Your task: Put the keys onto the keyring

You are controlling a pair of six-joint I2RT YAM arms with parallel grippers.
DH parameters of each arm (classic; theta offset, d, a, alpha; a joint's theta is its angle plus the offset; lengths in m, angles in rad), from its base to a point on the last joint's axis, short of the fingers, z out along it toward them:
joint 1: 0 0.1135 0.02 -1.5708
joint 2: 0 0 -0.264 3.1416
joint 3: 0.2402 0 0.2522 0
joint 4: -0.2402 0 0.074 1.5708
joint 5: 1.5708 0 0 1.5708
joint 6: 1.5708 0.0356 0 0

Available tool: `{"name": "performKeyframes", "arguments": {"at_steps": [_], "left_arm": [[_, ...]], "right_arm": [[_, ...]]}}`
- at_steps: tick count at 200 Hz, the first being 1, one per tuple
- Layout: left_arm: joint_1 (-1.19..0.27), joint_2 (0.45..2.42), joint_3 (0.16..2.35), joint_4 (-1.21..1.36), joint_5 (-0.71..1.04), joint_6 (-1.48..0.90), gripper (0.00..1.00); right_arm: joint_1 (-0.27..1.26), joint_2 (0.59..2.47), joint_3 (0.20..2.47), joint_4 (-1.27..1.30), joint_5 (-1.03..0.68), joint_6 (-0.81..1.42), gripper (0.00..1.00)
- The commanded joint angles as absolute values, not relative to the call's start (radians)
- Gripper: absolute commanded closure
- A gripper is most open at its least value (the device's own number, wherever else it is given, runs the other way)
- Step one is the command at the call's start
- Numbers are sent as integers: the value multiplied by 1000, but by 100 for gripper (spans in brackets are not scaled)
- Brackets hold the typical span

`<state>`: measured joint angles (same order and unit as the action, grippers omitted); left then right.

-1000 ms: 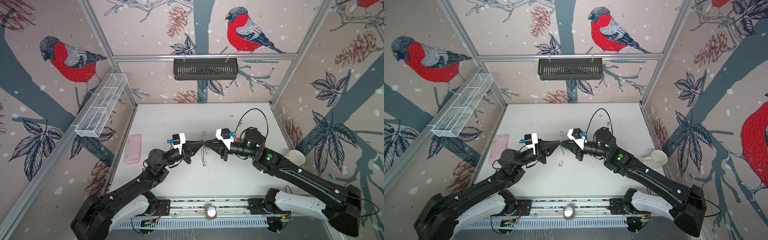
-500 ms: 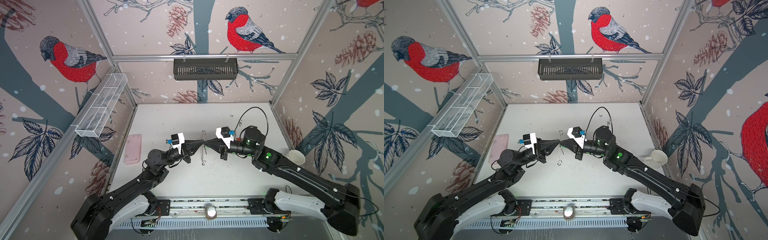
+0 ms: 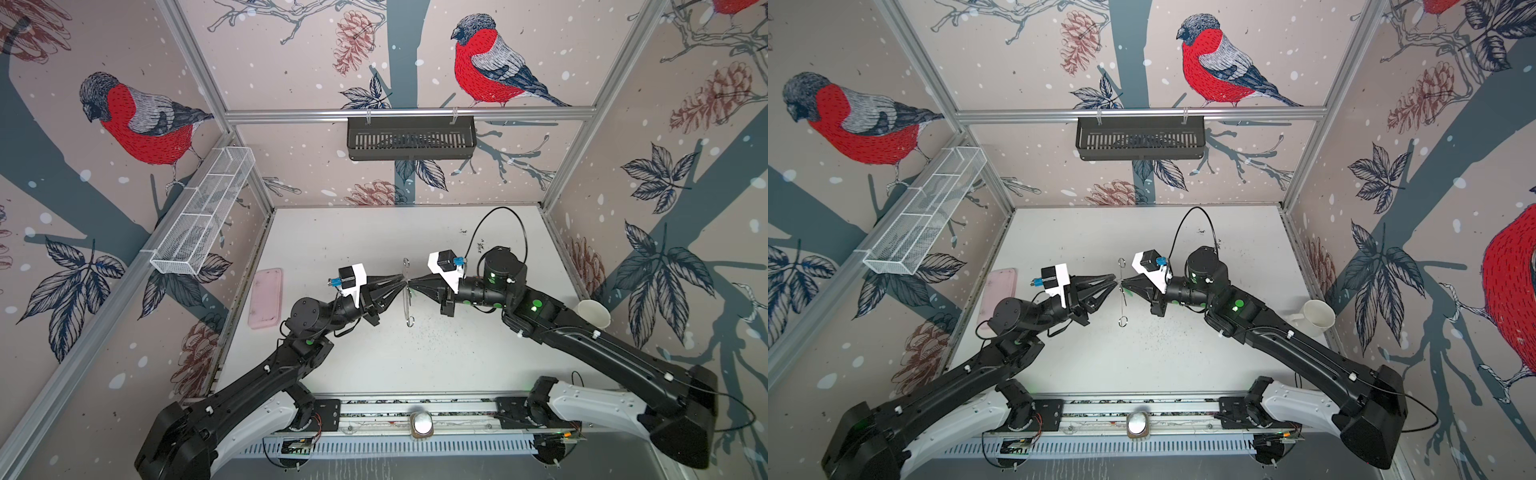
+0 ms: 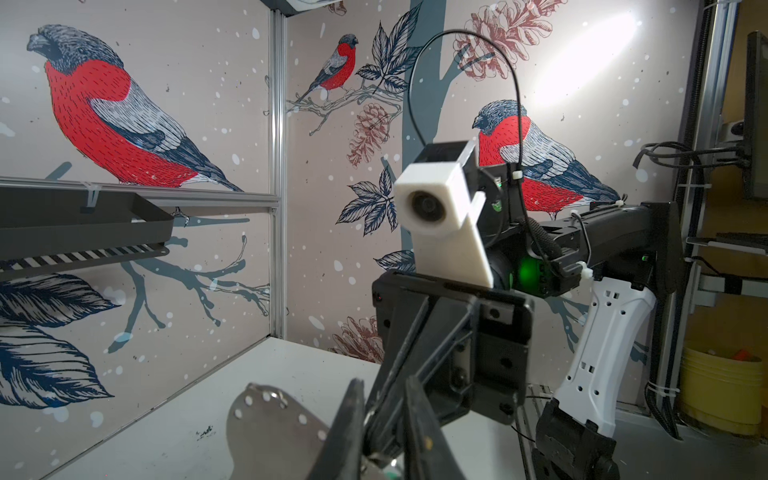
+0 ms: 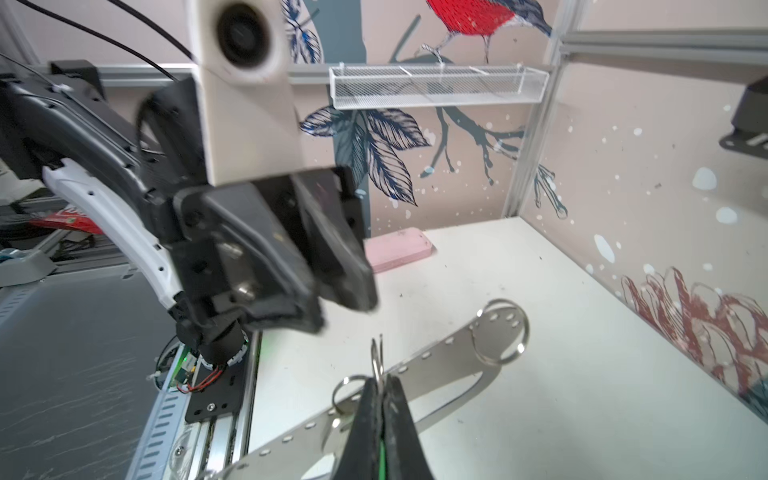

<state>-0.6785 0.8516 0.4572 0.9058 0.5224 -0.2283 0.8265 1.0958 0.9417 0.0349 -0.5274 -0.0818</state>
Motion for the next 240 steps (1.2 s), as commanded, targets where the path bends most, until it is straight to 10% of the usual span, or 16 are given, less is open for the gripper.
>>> {"name": "performKeyframes", "arguments": {"at_steps": [1,148,240], "left_arm": [[-680,802,466,801,459,-175,75],[-679,819,724,189,364,61,79],[-680,936,834,82,476,201,69]], "right_arm": [[811,1102,965,-36,-528,-124,100],[808,1430,1575,-854,-335,-342,100],[811,1482,1688,-938,-334,-386,100]]}}
